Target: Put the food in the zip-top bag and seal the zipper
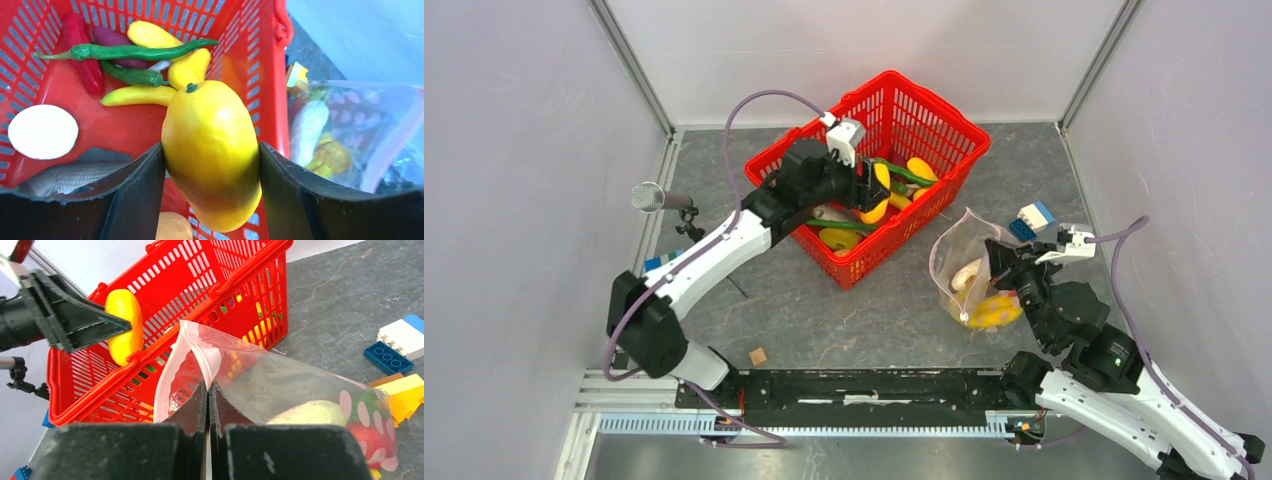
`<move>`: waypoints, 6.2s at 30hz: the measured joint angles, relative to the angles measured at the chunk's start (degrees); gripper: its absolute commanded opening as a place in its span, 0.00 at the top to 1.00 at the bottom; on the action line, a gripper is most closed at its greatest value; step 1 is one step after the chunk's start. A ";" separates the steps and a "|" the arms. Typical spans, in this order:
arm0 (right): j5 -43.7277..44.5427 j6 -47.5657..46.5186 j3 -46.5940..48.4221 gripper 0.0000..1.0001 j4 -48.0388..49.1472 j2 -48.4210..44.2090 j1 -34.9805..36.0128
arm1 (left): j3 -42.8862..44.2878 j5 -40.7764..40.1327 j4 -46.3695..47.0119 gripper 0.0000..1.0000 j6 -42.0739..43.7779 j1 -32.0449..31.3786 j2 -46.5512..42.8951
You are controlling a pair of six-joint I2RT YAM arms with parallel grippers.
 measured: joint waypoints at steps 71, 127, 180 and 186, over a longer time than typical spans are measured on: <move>-1.86 2.69 -3.82 0.99 5.44 -5.79 0.00 | -4.66 -18.23 2.75 0.00 11.47 -18.64 -13.07; -1.62 3.17 -4.63 0.98 5.20 -6.14 0.00 | 19.26 -1.77 -50.51 0.22 12.02 1.03 29.62; -5.01 3.19 -4.74 0.98 8.09 -0.52 0.00 | -1.70 11.98 -0.37 0.84 -5.31 -14.23 -14.73; -6.21 3.10 -4.74 0.98 8.55 -0.52 0.00 | -1.53 10.36 3.74 0.85 -6.69 -18.34 -10.10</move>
